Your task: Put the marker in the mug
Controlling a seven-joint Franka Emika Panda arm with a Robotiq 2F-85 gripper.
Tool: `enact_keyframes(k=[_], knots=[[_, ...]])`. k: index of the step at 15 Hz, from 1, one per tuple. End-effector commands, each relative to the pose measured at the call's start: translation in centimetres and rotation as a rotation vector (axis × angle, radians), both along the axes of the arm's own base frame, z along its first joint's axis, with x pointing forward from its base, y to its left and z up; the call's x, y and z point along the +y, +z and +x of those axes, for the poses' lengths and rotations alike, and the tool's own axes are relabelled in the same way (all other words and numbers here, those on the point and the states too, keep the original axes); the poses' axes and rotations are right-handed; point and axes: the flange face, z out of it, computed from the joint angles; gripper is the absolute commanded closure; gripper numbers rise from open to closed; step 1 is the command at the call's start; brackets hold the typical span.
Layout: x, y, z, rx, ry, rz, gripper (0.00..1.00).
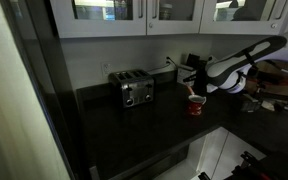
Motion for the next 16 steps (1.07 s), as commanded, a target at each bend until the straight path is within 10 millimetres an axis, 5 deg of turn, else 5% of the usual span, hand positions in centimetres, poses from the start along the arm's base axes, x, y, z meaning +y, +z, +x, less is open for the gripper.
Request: enact_keyframes(k=[1,16], knots=[[0.8,0.9,-0.4,0.072,-0.017,-0.036,0.95],[1.3,1.1,0.0,0.225,-0.029,-0.144,0.95]])
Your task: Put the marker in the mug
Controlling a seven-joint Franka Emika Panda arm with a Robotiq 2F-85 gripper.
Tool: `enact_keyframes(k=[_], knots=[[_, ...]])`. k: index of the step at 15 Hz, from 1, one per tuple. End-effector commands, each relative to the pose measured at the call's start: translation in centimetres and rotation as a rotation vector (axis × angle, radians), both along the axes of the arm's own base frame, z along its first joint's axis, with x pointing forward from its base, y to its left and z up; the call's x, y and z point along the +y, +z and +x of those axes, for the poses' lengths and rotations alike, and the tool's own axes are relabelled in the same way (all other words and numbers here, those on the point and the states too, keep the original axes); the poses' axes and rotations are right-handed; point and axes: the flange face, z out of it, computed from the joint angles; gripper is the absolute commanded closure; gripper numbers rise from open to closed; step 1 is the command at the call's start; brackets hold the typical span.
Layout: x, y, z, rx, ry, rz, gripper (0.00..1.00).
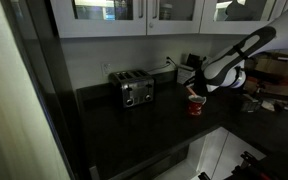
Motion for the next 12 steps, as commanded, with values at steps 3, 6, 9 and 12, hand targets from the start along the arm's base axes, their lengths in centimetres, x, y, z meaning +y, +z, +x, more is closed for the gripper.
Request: enact_keyframes(k=[3,6,9,12], knots=[[-0.5,0.0,-0.9,0.071,-0.037,-0.036,0.95],[-0.3,-0.9,-1.4,0.082,-0.040,-0.032,0.95],[-0.1,-1.5,-2.0,0.100,-0.043,-0.029,0.95],[-0.2,-1.5,-2.3,0.098,-0.064,-0.032,0.53]])
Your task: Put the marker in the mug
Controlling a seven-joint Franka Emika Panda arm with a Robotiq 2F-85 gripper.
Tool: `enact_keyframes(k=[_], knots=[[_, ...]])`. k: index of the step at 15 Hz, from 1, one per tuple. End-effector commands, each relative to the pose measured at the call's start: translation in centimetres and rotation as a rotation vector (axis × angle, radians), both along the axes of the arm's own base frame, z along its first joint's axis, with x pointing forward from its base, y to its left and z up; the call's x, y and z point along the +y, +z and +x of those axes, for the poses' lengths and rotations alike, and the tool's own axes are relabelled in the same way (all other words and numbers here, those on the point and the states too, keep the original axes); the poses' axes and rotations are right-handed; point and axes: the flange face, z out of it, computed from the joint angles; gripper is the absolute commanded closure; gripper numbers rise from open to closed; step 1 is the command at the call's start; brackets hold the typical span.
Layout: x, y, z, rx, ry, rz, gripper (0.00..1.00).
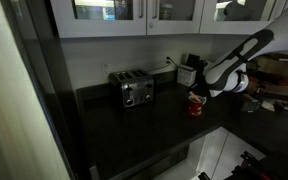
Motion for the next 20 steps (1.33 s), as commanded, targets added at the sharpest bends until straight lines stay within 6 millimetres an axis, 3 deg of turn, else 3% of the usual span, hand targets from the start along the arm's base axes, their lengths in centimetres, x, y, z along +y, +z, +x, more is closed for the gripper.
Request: enact_keyframes(k=[1,4,7,11,16,20], knots=[[0.1,1.2,-0.6,0.021,-0.048,-0.021,0.48],[0.0,3.7,-0.9,0.030,-0.100,-0.072,0.26],[0.9,7.5,-1.1,0.075,-0.145,-0.147,0.02],[4.5,11.0,-1.7,0.214,-0.153,-0.200,0.00],[11.0,10.1,-1.8,0.377,-0.128,-0.126,0.00],[11.8,10.5,-2.0,0.397,-0.170,-0.096,0.00]])
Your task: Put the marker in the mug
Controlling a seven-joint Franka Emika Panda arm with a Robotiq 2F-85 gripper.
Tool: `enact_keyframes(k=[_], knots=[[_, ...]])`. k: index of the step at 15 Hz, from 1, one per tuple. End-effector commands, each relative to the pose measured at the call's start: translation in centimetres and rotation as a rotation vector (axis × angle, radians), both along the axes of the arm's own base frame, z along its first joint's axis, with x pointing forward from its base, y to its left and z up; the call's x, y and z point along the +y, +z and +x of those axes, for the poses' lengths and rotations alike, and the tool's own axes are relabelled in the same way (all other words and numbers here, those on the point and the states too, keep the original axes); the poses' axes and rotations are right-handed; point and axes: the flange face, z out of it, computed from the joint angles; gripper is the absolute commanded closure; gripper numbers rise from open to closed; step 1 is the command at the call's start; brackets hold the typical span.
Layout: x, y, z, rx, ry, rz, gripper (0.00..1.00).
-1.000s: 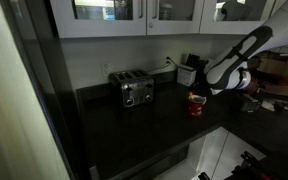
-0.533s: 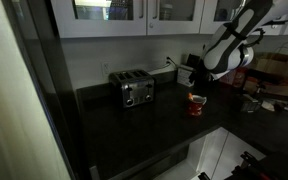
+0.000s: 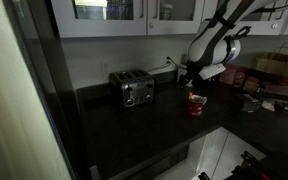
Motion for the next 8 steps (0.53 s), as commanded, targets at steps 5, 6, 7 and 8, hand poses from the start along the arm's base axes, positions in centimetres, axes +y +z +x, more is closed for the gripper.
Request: enact_keyframes(k=[5,6,7,8], knots=[[-1.8,2.5,-1.2,0.070,-0.111,-0.150,0.00],[-1.6,2.5,-1.5,0.104,-0.129,-0.160,0.00],[-1.2,2.2,-1.6,0.137,-0.125,-0.163,0.00],[-0.7,2.0,-1.7,0.162,-0.117,-0.158,0.00]])
